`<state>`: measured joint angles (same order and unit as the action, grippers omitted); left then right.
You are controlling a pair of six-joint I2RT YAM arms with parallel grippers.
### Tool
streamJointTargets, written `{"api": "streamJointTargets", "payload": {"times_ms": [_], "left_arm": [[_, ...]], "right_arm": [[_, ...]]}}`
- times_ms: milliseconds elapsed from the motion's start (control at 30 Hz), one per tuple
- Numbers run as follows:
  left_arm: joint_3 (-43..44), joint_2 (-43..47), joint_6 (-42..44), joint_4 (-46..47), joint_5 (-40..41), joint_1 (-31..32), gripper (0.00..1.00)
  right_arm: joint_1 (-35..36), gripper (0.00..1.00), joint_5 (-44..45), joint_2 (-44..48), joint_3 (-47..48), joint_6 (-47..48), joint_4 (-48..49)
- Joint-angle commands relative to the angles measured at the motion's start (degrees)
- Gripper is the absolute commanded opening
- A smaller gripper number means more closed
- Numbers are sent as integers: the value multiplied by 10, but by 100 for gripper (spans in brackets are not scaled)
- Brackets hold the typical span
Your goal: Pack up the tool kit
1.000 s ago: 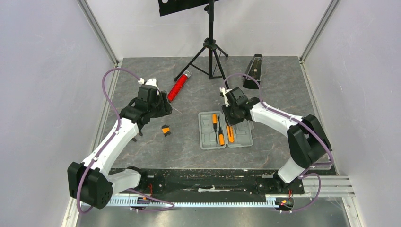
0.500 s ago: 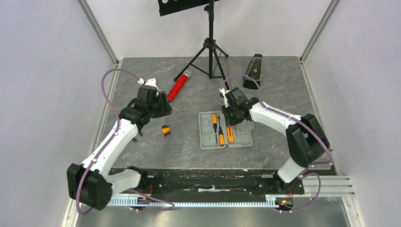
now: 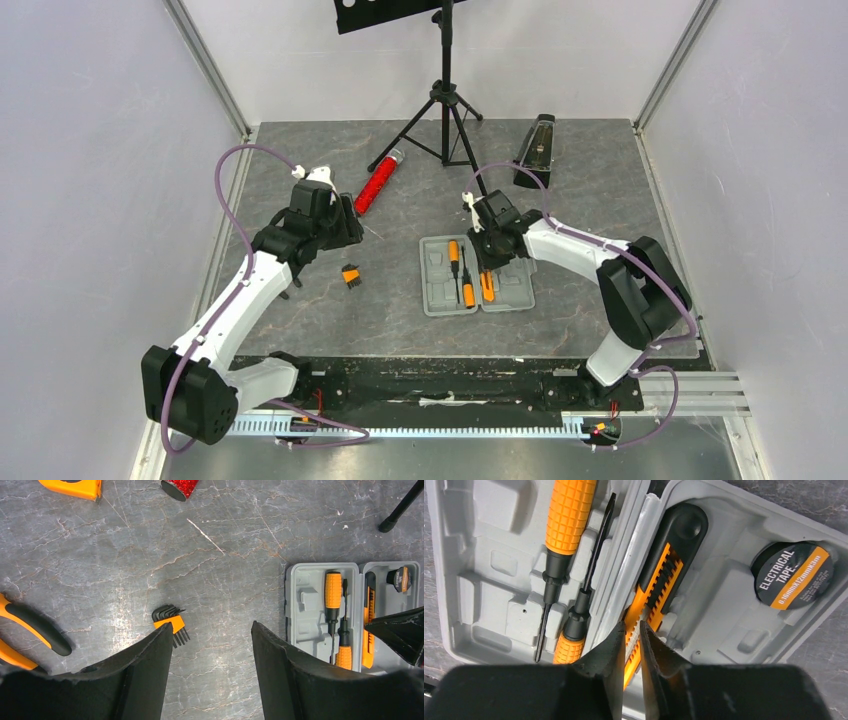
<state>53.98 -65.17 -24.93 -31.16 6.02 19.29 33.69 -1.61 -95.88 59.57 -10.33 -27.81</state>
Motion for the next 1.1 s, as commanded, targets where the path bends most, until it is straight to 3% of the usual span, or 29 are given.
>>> {"api": "streamJointTargets", "payload": {"times_ms": [0, 267, 433, 767, 1067], "left_arm": [[-4, 17, 21, 16, 11, -4, 66], [-5, 20, 23, 16, 12, -3, 65], [-6, 22, 23, 16, 12, -3, 65], [-9, 20, 14, 19, 7, -3, 65], [-12, 7, -9, 22, -21, -3, 65]], "right_arm": [[9, 15, 35, -20, -22, 0, -8], [22, 9, 64, -45, -93, -1, 5], [21, 10, 19, -35, -115, 6, 44], [22, 22, -25, 28, 1, 28, 45], [19, 32, 29, 67, 21, 33, 15]]}}
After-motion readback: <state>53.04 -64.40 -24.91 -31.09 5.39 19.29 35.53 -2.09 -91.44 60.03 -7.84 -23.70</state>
